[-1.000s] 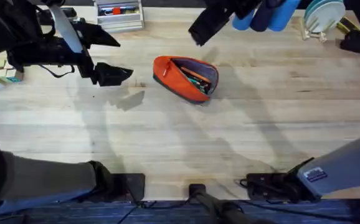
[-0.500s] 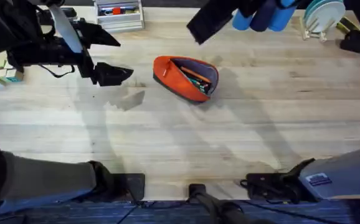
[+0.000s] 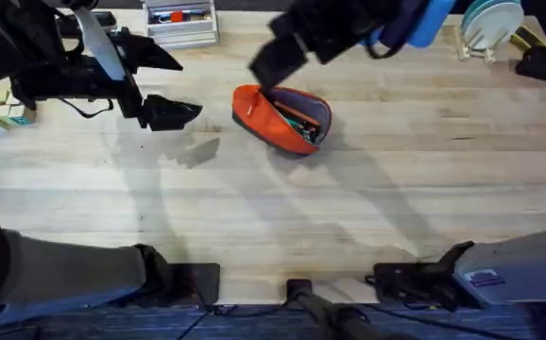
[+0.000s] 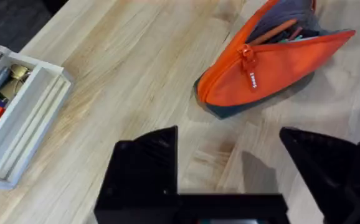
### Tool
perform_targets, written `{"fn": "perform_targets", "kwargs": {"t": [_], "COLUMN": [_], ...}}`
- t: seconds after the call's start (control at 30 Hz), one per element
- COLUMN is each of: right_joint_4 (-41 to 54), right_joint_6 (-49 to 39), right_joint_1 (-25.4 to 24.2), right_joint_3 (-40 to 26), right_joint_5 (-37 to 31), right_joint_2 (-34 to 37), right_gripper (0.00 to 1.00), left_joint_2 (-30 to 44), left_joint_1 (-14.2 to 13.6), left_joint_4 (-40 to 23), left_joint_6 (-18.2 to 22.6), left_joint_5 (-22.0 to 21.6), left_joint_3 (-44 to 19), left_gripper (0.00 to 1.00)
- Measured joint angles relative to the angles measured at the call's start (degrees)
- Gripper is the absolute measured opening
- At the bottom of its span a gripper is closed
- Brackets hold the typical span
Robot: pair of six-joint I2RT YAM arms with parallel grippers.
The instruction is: Unzip the bag, pick up the pens from the table one at a time and place them inside, then zip the bag closed.
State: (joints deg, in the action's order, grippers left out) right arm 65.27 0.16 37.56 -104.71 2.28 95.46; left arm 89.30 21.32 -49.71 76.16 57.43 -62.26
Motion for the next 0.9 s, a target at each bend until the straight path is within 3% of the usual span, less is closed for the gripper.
{"fn": "perform_targets", "kwargs": {"t": [0.4, 0.57, 0.9], "right_joint_4": [-5.7, -5.9, -6.4], "right_joint_6": [31.0, 36.6, 41.5], "right_joint_1": [6.6, 9.1, 9.5], "right_joint_3": [0.1, 0.1, 0.1], "right_joint_5": [-7.5, -9.0, -8.5], "right_joint_2": [0.0, 0.5, 1.7], "right_gripper": [0.998, 0.998, 0.998], "left_joint_2": [0.0, 0.0, 0.0], "left_joint_1": [0.0, 0.0, 0.0], "left_joint_4": [0.0, 0.0, 0.0], "left_joint_6": [0.0, 0.0, 0.0], "left_joint_5": [0.0, 0.0, 0.0], "left_joint_3": [0.0, 0.0, 0.0], "left_gripper": [0.993, 0.993, 0.993]}}
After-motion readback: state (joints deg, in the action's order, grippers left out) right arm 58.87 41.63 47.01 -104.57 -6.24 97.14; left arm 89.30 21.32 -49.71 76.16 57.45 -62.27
